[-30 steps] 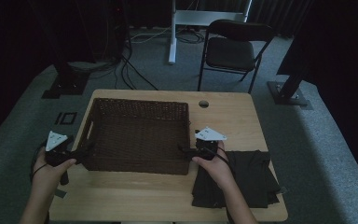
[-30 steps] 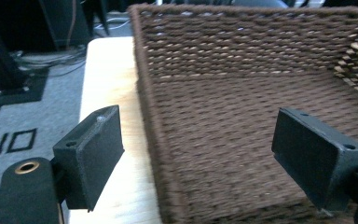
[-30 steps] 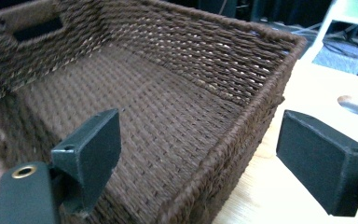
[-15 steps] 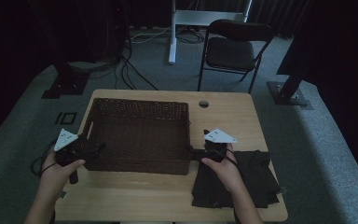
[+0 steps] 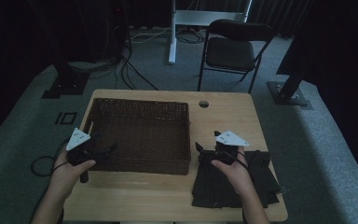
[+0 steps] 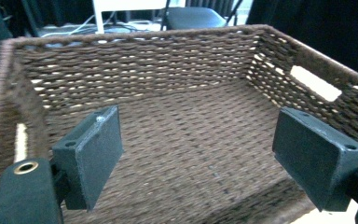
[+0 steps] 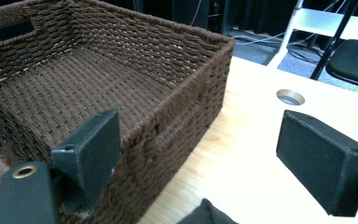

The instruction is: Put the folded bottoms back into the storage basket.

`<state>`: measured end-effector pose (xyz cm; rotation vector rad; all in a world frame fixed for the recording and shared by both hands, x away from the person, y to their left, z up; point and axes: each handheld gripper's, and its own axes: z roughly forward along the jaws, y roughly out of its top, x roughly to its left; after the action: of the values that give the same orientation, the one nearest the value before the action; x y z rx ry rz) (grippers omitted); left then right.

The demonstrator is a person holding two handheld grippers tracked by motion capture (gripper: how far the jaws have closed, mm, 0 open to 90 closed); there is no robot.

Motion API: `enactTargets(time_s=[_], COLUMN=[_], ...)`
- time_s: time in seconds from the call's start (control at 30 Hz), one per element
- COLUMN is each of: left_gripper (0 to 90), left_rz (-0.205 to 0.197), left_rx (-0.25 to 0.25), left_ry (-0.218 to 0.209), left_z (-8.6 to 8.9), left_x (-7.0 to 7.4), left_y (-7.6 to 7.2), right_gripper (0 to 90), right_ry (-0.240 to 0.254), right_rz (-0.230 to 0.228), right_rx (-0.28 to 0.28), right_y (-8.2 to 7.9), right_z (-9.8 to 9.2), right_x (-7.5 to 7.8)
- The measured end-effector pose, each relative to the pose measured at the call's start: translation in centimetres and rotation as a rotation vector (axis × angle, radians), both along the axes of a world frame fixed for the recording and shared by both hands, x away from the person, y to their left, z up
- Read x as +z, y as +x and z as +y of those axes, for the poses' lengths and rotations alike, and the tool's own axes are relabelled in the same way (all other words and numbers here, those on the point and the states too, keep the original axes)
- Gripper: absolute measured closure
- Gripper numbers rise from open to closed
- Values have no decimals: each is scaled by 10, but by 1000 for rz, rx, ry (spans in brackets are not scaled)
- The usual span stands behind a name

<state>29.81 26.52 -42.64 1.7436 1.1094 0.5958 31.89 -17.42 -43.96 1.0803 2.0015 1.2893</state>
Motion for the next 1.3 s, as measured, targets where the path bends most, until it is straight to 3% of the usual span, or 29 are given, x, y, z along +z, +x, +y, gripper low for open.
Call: enactTargets(time_s=[1.1, 1.3], left_gripper=[163, 163], left_rz=[-11, -20], left_rx=[-221, -281], left_ry=[-10, -17], left_z=[-83, -106], left_x=[-1, 0], left_y=[3, 1], right_gripper=[130, 130], right_ry=[-4, 1], right_rz=[2, 9], right_rx=[-119, -140], right_y=[-31, -37], right_z=[-74, -87], right_x=[-12, -15])
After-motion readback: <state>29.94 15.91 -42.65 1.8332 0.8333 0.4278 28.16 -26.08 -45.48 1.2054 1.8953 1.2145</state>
